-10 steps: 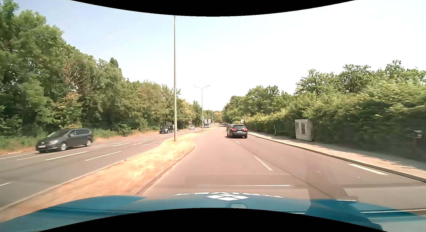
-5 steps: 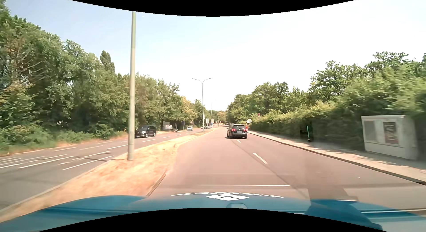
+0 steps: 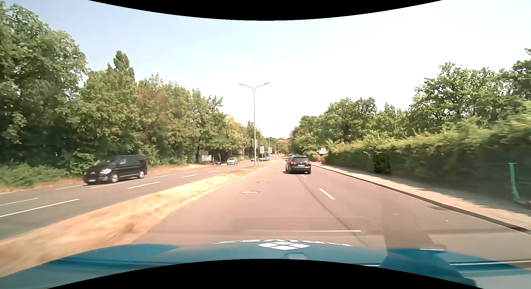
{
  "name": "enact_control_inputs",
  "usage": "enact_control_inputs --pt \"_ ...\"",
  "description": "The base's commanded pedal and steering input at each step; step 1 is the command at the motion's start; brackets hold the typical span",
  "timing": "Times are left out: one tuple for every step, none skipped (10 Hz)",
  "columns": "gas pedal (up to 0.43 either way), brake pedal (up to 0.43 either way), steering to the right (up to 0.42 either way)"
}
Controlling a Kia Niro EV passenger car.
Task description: Follow the waypoints while adhering to traffic rules and regulations
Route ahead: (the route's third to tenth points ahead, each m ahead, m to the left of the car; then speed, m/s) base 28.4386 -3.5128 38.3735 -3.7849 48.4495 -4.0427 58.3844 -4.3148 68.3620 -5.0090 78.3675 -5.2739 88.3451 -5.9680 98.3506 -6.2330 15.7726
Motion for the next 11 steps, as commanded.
enact_control_inputs --pt "0.0 0.0 -0.016" --pt "0.0 0.0 -0.01" --pt "0.0 0.0 -0.005" --pt "0.0 0.0 0.0" --pt "0.0 0.0 0.004" --pt "0.0 0.0 0.008" --pt "0.0 0.0 0.01" --pt "0.0 0.0 0.012" --pt "0.0 0.0 0.016" --pt "0.0 0.0 0.015" --pt "0.0 0.0 0.013"
